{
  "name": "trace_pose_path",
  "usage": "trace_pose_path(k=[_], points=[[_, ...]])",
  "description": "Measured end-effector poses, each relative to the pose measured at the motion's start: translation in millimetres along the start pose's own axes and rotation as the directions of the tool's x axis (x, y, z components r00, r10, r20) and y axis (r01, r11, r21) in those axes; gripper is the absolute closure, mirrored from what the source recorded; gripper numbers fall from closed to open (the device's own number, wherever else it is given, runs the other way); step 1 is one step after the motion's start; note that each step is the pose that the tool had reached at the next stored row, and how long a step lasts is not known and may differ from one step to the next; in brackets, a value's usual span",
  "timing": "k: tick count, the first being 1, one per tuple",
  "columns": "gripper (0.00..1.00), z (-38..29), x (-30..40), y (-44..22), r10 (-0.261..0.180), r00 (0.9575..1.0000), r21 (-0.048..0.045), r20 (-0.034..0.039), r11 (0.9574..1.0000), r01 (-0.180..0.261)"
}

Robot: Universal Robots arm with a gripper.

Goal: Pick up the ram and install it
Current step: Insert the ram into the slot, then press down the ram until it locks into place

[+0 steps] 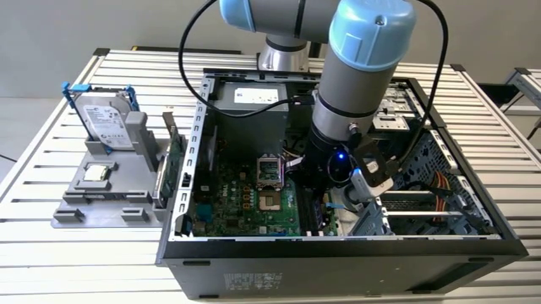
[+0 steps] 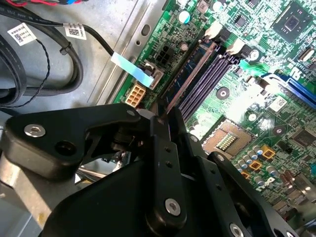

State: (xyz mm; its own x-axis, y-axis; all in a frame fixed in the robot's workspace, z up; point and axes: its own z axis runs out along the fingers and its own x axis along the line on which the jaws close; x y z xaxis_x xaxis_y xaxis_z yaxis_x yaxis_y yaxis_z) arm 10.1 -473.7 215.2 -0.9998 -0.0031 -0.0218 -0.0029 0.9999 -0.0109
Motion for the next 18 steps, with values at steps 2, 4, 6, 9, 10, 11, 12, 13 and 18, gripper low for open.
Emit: trace_pose_path(k=[2, 4, 6, 9, 10, 11, 12, 13, 18], points=[[0.00, 0.1, 0.0, 0.1, 0.000, 1.0000, -0.0002, 0.0000, 1.0000, 0.000], [0.00, -1.1, -0.1, 0.0, 0.000, 1.0000, 0.0009, 0.0001, 1.0000, 0.000], [0.00, -7.7, -0.2, -0.1, 0.000, 1.0000, 0.0020, -0.0001, 1.0000, 0.000], [0.00, -16.2, -0.4, -0.1, 0.000, 1.0000, 0.0018, -0.0008, 1.0000, 0.000], [0.00, -18.9, -0.4, -0.1, 0.000, 1.0000, 0.0017, -0.0012, 1.0000, 0.000], [0.00, -21.8, -0.5, -0.2, 0.000, 1.0000, 0.0017, -0.0012, 1.0000, 0.000], [0.00, -24.3, -0.5, -0.2, 0.000, 1.0000, 0.0019, -0.0013, 1.0000, 0.000], [0.00, -26.8, -0.5, -0.3, 0.000, 1.0000, 0.0025, -0.0015, 1.0000, 0.000], [0.00, -31.1, -0.6, -0.3, 0.000, 1.0000, 0.0022, -0.0036, 1.0000, 0.000]])
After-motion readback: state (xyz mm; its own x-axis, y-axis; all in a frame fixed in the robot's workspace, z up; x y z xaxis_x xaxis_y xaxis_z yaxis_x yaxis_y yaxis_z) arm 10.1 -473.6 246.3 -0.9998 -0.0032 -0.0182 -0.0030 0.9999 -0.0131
